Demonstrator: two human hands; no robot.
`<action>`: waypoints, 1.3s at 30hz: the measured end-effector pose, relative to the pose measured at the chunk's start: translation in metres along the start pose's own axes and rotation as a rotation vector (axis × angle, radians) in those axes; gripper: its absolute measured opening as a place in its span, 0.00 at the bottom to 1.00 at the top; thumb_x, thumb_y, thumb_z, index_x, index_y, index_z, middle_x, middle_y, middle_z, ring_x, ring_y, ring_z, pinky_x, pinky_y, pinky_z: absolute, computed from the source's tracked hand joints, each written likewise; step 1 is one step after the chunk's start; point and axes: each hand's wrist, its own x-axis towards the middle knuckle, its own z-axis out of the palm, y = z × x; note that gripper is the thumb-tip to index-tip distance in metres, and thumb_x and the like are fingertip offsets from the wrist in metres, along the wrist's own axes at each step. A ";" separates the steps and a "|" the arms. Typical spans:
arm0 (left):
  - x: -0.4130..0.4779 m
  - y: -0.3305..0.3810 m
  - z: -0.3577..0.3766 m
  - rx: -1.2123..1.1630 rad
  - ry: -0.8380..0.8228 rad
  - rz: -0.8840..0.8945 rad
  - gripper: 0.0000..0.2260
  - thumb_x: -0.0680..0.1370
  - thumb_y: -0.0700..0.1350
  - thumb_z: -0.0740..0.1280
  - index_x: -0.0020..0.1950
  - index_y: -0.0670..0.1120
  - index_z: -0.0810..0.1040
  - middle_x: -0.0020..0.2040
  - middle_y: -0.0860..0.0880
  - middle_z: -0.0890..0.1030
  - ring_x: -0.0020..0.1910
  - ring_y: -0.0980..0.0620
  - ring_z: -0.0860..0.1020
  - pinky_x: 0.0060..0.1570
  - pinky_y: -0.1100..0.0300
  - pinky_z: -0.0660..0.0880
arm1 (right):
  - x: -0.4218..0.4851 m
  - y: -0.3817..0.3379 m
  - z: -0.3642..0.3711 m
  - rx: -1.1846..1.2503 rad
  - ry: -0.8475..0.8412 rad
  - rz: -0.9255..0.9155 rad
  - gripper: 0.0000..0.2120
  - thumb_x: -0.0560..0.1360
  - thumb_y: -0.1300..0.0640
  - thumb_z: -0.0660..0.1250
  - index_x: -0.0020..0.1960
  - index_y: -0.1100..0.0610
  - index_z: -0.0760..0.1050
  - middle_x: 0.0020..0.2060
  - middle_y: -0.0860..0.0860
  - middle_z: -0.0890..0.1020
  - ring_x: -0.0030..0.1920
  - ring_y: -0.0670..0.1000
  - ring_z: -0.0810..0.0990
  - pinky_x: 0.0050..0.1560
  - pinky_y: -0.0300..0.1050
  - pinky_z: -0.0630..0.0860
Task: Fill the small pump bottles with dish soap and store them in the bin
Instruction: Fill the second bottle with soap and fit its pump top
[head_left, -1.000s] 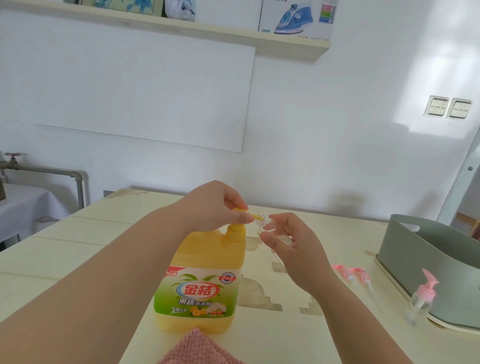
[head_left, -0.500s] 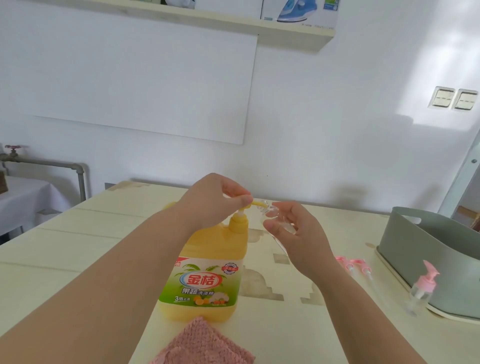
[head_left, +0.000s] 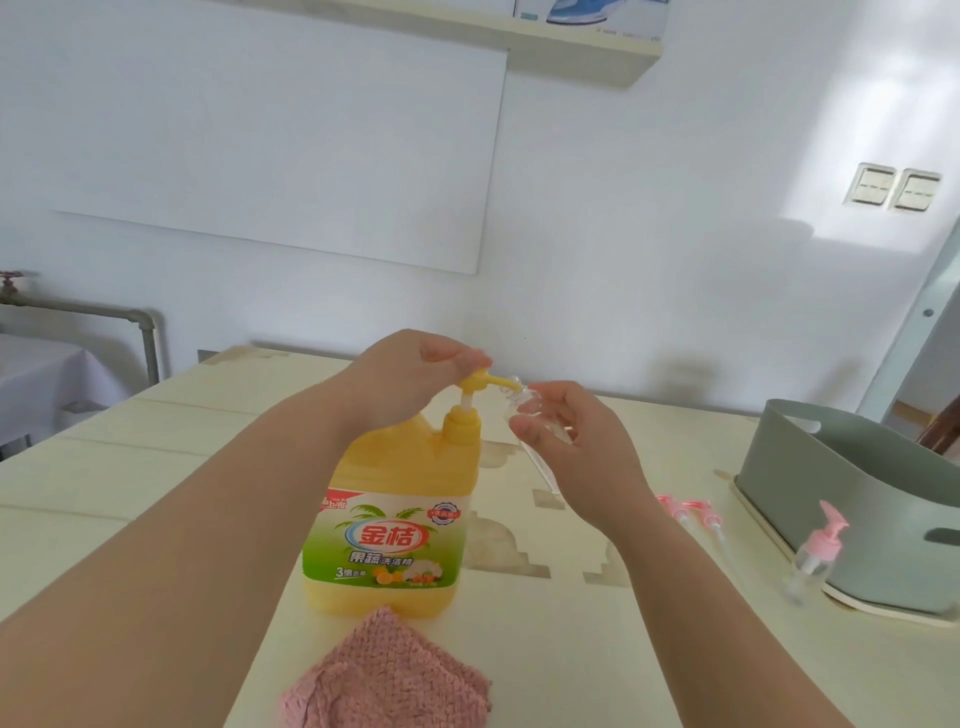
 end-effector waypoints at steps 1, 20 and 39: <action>-0.001 0.001 -0.001 -0.029 -0.003 0.003 0.13 0.77 0.58 0.62 0.57 0.56 0.81 0.52 0.63 0.79 0.50 0.66 0.73 0.43 0.72 0.64 | 0.001 -0.002 0.000 -0.004 0.004 -0.005 0.12 0.74 0.50 0.71 0.56 0.46 0.74 0.48 0.41 0.82 0.50 0.35 0.78 0.46 0.23 0.68; 0.006 0.002 0.003 0.139 0.015 0.013 0.03 0.75 0.50 0.69 0.47 0.55 0.82 0.42 0.61 0.78 0.43 0.61 0.74 0.36 0.68 0.65 | -0.004 0.011 0.005 -0.051 -0.018 0.011 0.14 0.75 0.50 0.69 0.60 0.42 0.74 0.51 0.38 0.81 0.54 0.35 0.77 0.47 0.25 0.68; 0.002 0.011 0.006 0.108 0.076 -0.052 0.06 0.76 0.50 0.67 0.51 0.56 0.82 0.47 0.61 0.81 0.49 0.62 0.76 0.39 0.71 0.66 | -0.001 0.007 0.000 -0.045 -0.028 -0.013 0.14 0.75 0.50 0.69 0.61 0.44 0.75 0.50 0.39 0.82 0.53 0.35 0.77 0.47 0.24 0.68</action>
